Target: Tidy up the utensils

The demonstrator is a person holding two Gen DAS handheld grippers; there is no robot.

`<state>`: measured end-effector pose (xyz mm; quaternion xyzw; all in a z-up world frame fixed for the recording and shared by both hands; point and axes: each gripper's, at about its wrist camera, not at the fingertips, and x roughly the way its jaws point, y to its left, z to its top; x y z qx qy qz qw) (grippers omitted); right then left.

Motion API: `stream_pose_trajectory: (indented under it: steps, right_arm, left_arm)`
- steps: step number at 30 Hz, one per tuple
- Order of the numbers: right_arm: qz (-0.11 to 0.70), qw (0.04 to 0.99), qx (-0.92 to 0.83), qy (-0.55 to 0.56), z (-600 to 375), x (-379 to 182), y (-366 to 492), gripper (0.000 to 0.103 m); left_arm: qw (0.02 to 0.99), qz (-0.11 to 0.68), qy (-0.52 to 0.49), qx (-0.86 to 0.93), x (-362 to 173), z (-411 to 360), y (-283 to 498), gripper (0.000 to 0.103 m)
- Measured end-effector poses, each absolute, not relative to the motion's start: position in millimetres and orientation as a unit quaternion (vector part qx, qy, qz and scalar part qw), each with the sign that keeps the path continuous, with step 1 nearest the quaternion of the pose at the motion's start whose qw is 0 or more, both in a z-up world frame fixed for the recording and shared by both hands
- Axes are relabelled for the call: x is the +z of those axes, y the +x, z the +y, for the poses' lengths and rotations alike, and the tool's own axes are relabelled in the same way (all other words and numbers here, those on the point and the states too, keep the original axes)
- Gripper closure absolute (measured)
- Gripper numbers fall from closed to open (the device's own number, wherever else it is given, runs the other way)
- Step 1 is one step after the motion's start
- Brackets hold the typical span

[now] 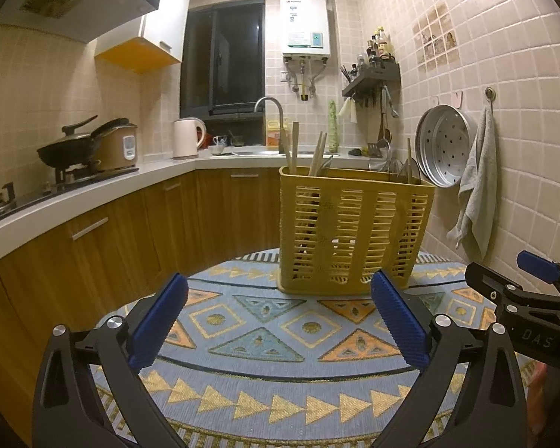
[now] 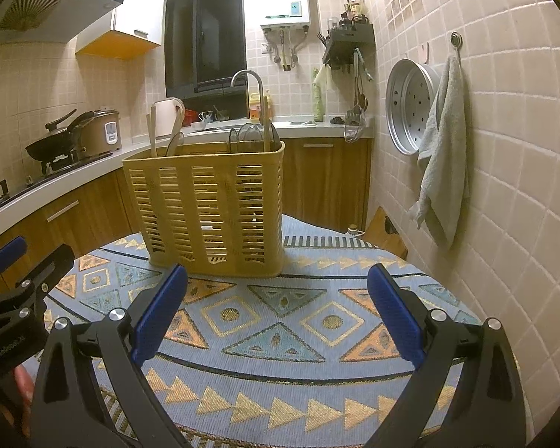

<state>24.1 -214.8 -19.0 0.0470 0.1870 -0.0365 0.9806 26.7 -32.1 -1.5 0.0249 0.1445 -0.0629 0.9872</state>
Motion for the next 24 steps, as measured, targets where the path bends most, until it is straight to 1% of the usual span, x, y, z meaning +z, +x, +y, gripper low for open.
stream_pose_trajectory:
  steps: [24]
  right_arm:
    - [0.193,0.98,-0.032,0.046,-214.5,-21.3,25.8,0.01]
  left_arm:
    - [0.985,0.155,0.026,-0.065,-2.3,-31.1,28.7,0.008]
